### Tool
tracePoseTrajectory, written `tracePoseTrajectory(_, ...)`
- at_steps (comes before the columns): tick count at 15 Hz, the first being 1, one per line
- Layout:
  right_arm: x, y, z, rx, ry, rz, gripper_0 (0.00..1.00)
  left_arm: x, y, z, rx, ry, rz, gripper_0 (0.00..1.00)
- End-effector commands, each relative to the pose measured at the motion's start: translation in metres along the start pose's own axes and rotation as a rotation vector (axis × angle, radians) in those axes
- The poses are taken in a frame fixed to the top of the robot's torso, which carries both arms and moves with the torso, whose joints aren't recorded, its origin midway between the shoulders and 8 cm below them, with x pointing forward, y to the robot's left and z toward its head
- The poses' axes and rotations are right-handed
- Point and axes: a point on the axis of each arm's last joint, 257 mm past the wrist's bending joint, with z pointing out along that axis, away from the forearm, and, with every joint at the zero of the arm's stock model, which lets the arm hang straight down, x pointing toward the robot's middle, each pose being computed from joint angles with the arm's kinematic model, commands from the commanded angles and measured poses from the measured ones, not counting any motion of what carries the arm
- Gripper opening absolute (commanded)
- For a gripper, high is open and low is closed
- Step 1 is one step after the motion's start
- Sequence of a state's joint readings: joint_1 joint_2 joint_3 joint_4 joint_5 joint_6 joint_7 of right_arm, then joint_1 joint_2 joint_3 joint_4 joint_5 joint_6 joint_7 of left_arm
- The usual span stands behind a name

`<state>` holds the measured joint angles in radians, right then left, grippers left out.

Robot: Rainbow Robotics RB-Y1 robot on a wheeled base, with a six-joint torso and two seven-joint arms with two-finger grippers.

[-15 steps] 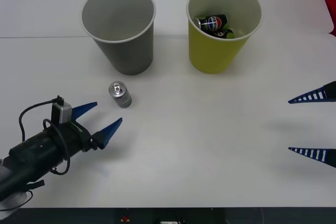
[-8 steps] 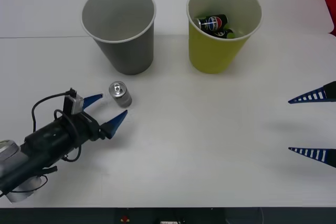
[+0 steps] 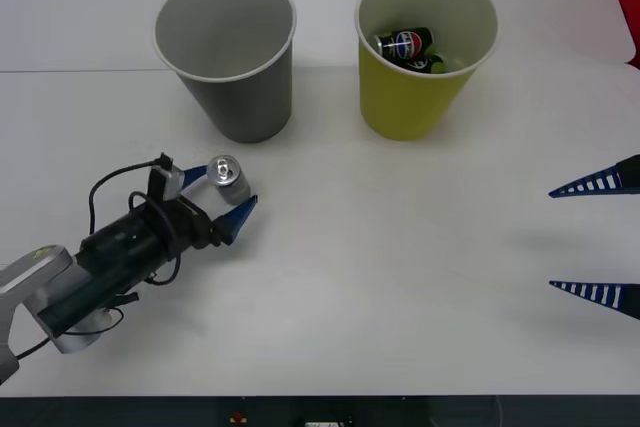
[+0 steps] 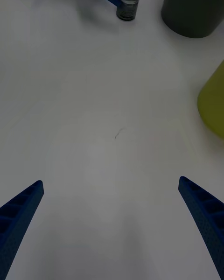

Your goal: Put the can into the green bin and the plastic bottle into the gray bin

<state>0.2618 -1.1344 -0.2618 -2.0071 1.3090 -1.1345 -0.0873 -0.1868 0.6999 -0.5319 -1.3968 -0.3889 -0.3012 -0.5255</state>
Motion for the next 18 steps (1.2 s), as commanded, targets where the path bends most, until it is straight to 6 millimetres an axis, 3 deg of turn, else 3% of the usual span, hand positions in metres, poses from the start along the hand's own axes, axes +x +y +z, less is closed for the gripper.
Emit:
tracePoseTrajectory(1,0.000,0.000,0.000,0.000,0.000,0.000,1.00,-0.004,0.000,0.014,-0.005,-0.011,0.002,1.00)
tracePoseTrajectory(4,0.000,0.000,0.000,0.000,0.000,0.000,1.00,-0.008,-0.006,0.020,0.002,-0.025,-0.008,1.00)
tracePoseTrajectory(5,0.000,0.000,0.000,0.000,0.000,0.000,1.00,-0.009,-0.005,0.020,0.002,-0.025,-0.003,0.65)
tracePoseTrajectory(6,0.000,0.000,0.000,0.000,0.000,0.000,1.00,-0.009,-0.005,0.020,0.002,-0.025,-0.003,0.18)
tracePoseTrajectory(7,0.000,0.000,0.000,0.000,0.000,0.000,1.00,-0.009,-0.005,0.020,0.001,-0.025,-0.002,0.00)
tracePoseTrajectory(14,0.000,0.000,0.000,0.000,0.000,0.000,1.00,-0.008,-0.006,0.018,0.013,-0.021,0.020,0.00)
tracePoseTrajectory(18,0.000,0.000,0.000,0.000,0.000,0.000,1.00,-0.019,-0.007,0.010,0.050,-0.021,0.116,0.00)
